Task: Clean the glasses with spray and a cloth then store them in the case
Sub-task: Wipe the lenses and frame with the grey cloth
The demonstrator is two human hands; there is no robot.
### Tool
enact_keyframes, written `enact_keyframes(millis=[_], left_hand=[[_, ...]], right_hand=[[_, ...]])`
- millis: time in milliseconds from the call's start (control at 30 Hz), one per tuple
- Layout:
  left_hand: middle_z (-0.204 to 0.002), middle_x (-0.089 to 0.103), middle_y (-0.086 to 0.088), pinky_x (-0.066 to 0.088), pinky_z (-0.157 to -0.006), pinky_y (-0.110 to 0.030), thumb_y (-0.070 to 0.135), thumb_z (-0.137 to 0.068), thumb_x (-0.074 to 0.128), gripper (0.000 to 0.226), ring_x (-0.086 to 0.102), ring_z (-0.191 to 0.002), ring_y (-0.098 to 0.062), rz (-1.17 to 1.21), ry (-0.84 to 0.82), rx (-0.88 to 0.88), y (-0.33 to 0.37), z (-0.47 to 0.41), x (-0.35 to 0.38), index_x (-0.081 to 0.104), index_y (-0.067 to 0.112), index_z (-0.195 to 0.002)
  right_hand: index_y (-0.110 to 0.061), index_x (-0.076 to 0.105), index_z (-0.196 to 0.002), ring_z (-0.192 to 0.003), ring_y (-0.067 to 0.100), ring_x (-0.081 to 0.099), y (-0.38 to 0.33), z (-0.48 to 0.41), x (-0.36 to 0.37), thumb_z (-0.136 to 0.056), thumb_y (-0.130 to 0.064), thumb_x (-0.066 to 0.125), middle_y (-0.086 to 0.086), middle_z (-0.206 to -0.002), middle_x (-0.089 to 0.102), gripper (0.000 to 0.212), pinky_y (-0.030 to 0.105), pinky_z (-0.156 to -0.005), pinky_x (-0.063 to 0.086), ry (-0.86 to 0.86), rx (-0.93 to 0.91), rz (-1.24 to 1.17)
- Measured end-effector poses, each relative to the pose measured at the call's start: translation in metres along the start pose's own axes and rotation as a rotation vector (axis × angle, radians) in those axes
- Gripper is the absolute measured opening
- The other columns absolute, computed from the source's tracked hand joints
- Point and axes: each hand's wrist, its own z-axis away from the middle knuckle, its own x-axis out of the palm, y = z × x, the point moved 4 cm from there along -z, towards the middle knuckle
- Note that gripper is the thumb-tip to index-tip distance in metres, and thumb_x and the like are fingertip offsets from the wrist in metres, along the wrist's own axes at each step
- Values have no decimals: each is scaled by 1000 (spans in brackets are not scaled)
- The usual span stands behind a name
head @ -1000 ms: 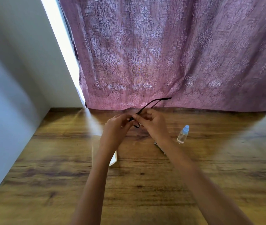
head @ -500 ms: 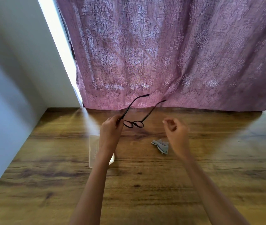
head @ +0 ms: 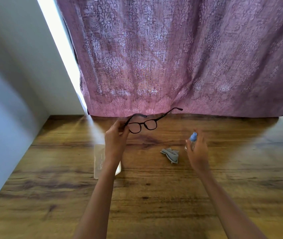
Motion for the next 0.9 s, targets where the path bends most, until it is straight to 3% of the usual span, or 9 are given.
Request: enact_keyframes(millis=[100, 200, 300, 433, 500, 600, 733, 900], left_hand=[[-90, 70, 4, 53, -76, -24, 10, -86, 66, 16, 65, -78, -7, 29, -10, 11, -4, 2, -1, 67, 16, -100], [-92, 71, 4, 53, -77, -24, 11, -87, 66, 16, 66, -80, -6, 57, -7, 26, -6, 3, -1, 67, 16, -103], [-91, 71, 6, 52, -74, -18, 12, -88, 65, 16, 65, -80, -3, 66, 5, 34, -7, 3, 0, 65, 19, -103], [-87, 70, 5, 49, -70, -14, 11, -89, 63, 14, 64, -77, -2, 70, 29, 41, -9, 2, 3, 64, 19, -101], [-84, 69, 4, 46, -67, -11, 9, -89, 63, 13, 61, -73, -1, 62, 39, 45, -8, 2, 6, 62, 18, -98], [-81, 65, 8, 42, -65, -7, 5, -88, 62, 15, 59, -72, 3, 43, 40, 63, -6, 4, 11, 60, 18, -95], [-86, 69, 2, 46, -69, -15, 0, -88, 57, 15, 62, -76, -3, 51, 23, 72, -5, 8, 15, 59, 13, -93], [-79, 65, 5, 40, -64, -5, -5, -85, 49, 22, 58, -71, 8, 66, 46, 80, -1, 12, 14, 58, 14, -91]], right_hand=[[-5, 42, -133, -86, 21, 55, 6, -3, 2, -94, -14, 57, 9, -102, 57, 43, 29, -71, 43, -12, -21, 13], [-15, 39, -132, -69, 5, 58, 6, -6, 1, -96, -17, 56, -8, -87, 57, 40, 11, -58, 41, -30, -6, -58], [-22, 36, -122, -73, -13, 60, -1, -10, -3, -94, -18, 58, -19, -82, 54, 36, 1, -53, 41, 3, 34, -194], [-24, 35, -112, -57, 5, 57, -23, 0, 7, -99, -27, 47, -9, -73, 54, 18, 21, -47, 46, -102, 77, -286], [-20, 40, -127, -49, 3, 46, -44, 15, 16, -103, -27, 37, -8, -66, 48, 25, 18, -44, 39, -112, 58, -298], [-12, 41, -137, -49, 2, 49, -84, 31, 23, -103, -24, 33, -13, -63, 43, 37, 10, -44, 36, -74, -49, -294], [-19, 49, -129, -52, -1, 46, -133, 32, 25, -98, -26, 52, -21, -70, 41, 32, 8, -49, 34, -153, -232, -265], [-32, 42, -129, -62, -2, 51, -158, 21, 34, -80, -16, 70, -17, -81, 47, 58, 8, -55, 37, -251, -303, -198]])
